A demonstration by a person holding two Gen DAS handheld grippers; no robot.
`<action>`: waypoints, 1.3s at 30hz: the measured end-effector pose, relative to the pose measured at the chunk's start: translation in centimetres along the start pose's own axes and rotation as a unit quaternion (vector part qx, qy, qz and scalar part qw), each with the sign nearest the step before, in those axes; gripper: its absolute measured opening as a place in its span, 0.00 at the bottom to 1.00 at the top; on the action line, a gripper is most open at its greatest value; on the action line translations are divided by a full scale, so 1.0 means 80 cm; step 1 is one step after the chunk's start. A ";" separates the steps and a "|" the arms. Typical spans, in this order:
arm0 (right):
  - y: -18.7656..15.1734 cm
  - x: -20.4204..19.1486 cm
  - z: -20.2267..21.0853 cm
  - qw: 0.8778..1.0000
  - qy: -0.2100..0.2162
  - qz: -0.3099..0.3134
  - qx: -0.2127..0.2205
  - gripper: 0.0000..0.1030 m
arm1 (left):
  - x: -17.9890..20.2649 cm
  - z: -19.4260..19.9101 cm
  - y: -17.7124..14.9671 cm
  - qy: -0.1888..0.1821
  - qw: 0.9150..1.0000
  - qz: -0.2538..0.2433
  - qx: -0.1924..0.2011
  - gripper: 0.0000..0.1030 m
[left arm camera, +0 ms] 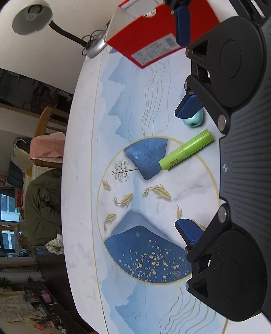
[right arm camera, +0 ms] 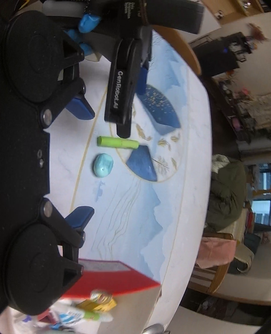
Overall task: Organize rigid objects
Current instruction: 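Withdraw both tools from the box toward the green highlighter and teal eraser, then grasp the green highlighter with the left tool while the right tool grasps the teal eraser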
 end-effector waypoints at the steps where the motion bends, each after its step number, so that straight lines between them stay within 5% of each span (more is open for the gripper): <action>1: 0.001 -0.001 -0.008 1.000 -0.003 0.009 -0.004 0.84 | 0.001 -0.006 0.000 0.000 1.000 0.001 -0.004 1.00; 12: 0.011 -0.002 -0.066 0.997 0.010 0.074 -0.030 0.69 | 0.015 -0.039 0.000 0.006 1.000 -0.007 -0.009 0.97; 16: 0.015 -0.002 -0.077 0.995 0.022 0.092 -0.034 0.60 | 0.017 -0.046 -0.002 0.000 1.000 -0.006 -0.018 0.75; 20: 0.018 -0.003 -0.085 0.993 0.034 0.106 -0.036 0.53 | 0.018 -0.049 -0.003 0.001 1.000 -0.008 -0.016 0.69; 27: 0.015 -0.003 -0.099 0.991 0.040 0.121 -0.049 0.36 | 0.015 -0.047 -0.001 -0.001 1.000 -0.009 -0.009 0.41; 33: 0.010 -0.003 -0.096 0.992 0.031 0.118 -0.044 0.33 | 0.013 -0.046 -0.002 -0.010 1.000 -0.005 -0.012 0.18; 39: 0.002 0.008 -0.084 0.997 0.011 0.074 -0.035 0.33 | 0.019 -0.040 -0.004 -0.023 1.000 -0.006 -0.017 0.16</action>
Point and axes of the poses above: each gripper's, at about its wrist camera, not at the fingertips, and z roughly against the way its jaws point, x to its right, y to its top, the point moved 4 cm from there along -z, roughly the way its jaws point, and after that the axes turned 10 degrees about -z, right-handed, at the moved point
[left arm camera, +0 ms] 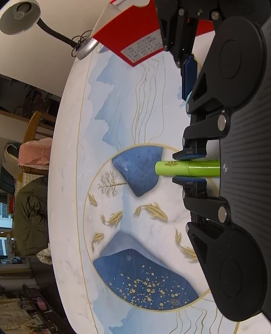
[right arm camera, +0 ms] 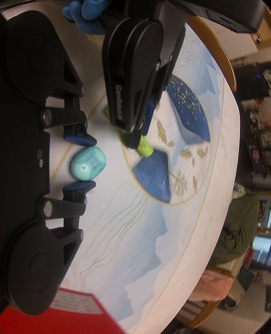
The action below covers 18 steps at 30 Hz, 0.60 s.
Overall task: Organize rigid objects
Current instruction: 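Grasp the green highlighter with the left tool while the right tool grasps the teal eraser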
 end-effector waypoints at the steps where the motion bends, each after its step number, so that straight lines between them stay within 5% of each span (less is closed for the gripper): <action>1: -0.002 0.003 0.005 1.000 0.000 -0.013 0.003 0.33 | 0.002 0.002 0.000 -0.002 1.000 -0.002 0.001 0.16; 18: -0.028 0.045 0.152 0.989 -0.022 -0.117 0.087 0.33 | 0.067 0.084 0.021 -0.054 0.998 -0.022 0.022 0.16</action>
Point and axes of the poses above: each gripper's, at about its wrist camera, not at the fingertips, and z roughly against the way its jaws point, x to its right, y to its top, the point moved 4 cm from there along -z, roughly the way its jaws point, and after that the axes turned 10 degrees about -z, right-handed, at the moved point
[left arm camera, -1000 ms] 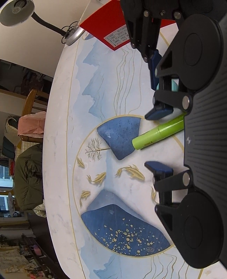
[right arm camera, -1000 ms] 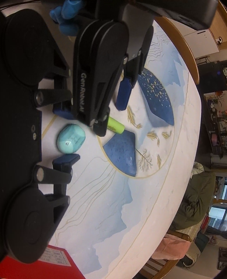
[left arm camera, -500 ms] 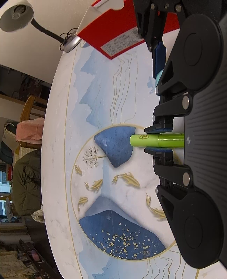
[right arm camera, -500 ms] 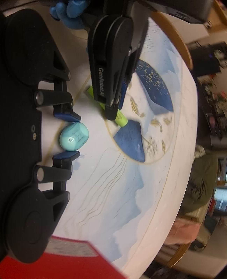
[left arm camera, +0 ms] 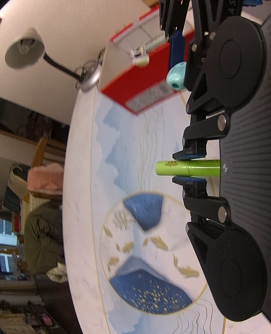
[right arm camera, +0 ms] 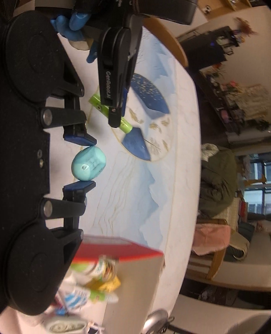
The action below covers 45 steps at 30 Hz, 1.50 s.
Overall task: Organize rigid objects
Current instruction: 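Grasp the green highlighter with the left tool while the right tool grasps the teal eraser, then carry the highlighter with the left tool while the right tool carries the eraser into the box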
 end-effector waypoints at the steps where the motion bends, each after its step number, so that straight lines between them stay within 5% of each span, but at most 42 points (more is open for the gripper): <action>1: 0.001 0.005 0.008 1.000 0.000 -0.002 0.005 0.33 | 0.008 0.004 0.003 -0.003 1.000 -0.003 0.003 0.16; 12: 0.003 0.079 0.082 0.998 -0.019 -0.029 0.053 0.33 | 0.118 0.028 0.050 -0.049 0.997 -0.045 0.042 0.16; 23: -0.004 0.184 0.107 0.995 -0.061 -0.051 0.060 0.34 | 0.225 -0.012 0.086 -0.067 0.992 -0.095 0.039 0.16; 35: -0.004 0.275 0.072 0.995 -0.084 -0.054 0.020 0.34 | 0.284 -0.098 0.106 -0.022 0.990 -0.140 -0.004 0.16; 45: 0.002 0.287 0.029 0.997 -0.078 -0.025 -0.007 0.34 | 0.284 -0.147 0.110 0.014 0.988 -0.145 -0.044 0.16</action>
Point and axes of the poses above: each gripper's, at about its wrist camera, not at the fingertips, and z roughly against the way its jaws point, x to its right, y to its top, the point moved 4 cm from there along -z, roughly the way its jaws point, and after that the axes turned 10 degrees about -z, right-handed, at the moved point
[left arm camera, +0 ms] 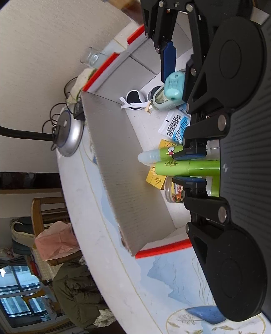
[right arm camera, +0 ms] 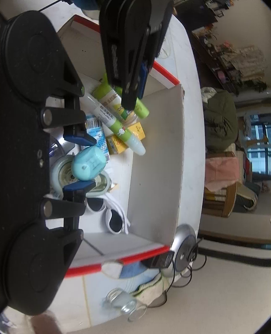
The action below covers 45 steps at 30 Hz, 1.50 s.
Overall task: Organize rigid objects
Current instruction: 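Carry the highlighter with the left tool while the right tool carries the eraser into the box, then lower the highlighter into the box and open the left tool while the right tool releases the eraser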
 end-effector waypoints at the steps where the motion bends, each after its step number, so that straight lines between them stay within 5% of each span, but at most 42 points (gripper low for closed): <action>1: 0.000 -0.002 -0.003 1.000 0.001 0.005 -0.002 0.34 | 0.000 -0.003 -0.001 0.001 1.000 -0.001 -0.004 0.16; 20: 0.005 -0.015 -0.021 0.999 0.012 0.024 -0.026 0.37 | 0.003 -0.036 -0.008 -0.015 0.997 -0.001 -0.069 0.16; 45: -0.006 -0.036 0.107 0.996 0.031 -0.051 0.070 0.60 | -0.026 0.116 -0.046 -0.047 0.996 0.032 0.062 0.16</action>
Point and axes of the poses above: each gripper's, at about its wrist camera, not at the fingertips, and z roughly against the way its jaws point, x to its right, y to its top, the point moved 4 cm from there along -z, roughly the way its jaws point, and after that the axes turned 10 degrees about -z, right-handed, at the moved point
